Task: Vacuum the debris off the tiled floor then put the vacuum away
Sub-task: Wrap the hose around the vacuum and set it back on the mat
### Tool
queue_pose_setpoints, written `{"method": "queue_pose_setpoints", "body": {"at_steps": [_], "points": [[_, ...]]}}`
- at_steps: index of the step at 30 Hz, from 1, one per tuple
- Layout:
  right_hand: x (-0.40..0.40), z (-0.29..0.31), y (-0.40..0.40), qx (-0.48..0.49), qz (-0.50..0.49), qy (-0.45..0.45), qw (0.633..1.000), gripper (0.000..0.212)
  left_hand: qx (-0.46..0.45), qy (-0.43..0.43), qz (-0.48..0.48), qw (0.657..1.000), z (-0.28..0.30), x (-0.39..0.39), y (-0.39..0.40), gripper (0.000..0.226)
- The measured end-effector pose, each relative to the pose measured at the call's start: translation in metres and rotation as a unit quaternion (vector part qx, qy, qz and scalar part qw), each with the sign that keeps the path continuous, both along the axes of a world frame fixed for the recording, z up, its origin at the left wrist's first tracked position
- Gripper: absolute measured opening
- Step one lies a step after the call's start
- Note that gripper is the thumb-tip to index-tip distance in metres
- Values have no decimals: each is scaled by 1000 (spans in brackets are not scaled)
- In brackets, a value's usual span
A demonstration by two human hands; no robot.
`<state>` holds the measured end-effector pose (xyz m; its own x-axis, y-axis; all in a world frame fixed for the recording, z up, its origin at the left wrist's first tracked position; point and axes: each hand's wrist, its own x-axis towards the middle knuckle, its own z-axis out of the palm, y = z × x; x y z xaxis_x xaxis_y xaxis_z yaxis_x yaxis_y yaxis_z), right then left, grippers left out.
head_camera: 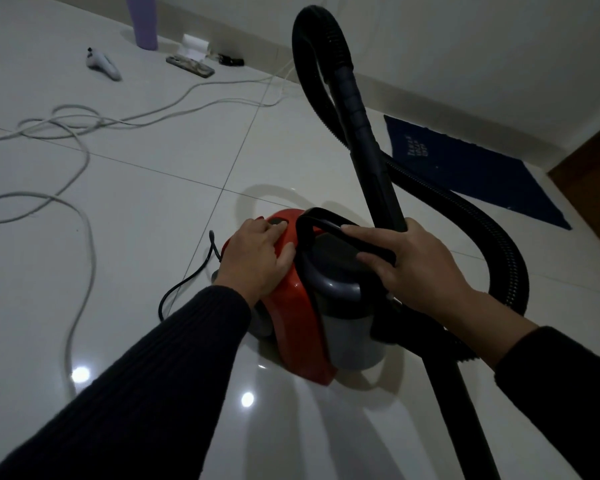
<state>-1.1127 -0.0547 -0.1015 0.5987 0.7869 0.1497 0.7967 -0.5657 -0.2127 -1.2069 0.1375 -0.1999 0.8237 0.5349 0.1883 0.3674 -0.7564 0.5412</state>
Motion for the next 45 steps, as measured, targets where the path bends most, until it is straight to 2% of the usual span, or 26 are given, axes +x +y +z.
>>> {"method": "queue_pose_setpoints", "body": {"at_steps": [4,8,11,16,18,21,24,29,31,35,45], "points": [[4,1,-5,0,8,1,1000,47,-21,-6,-21,1000,3,-6,-1,48],[8,1,-5,6,17,-6,1000,48,-13,-55,-38,998,1,-15,-7,49],[8,0,-5,2,21,-14,1000,47,-8,-50,-44,998,4,-14,-9,45],[8,0,-5,1,19,-9,1000,46,-28,-36,-67,997,1,-13,-7,54],[9,0,-5,1,22,-3,1000,47,-10,-63,-81,995,2,-12,-10,65],[10,1,-4,-7,23,-5,1000,57,28,-115,-114,986,13,-4,-17,69],[10,1,-6,-5,31,-12,999,74,41,-129,-166,977,27,9,-25,64],[15,-4,-8,48,24,32,998,86,90,-80,-200,972,46,21,-28,63],[18,-6,-10,69,23,42,996,86,121,-35,-221,967,54,29,-30,53],[25,-4,-17,73,13,43,996,79,114,3,-257,960,69,43,-36,29],[63,28,-40,94,-30,106,989,78,17,95,-311,946,92,53,-44,43]]}}
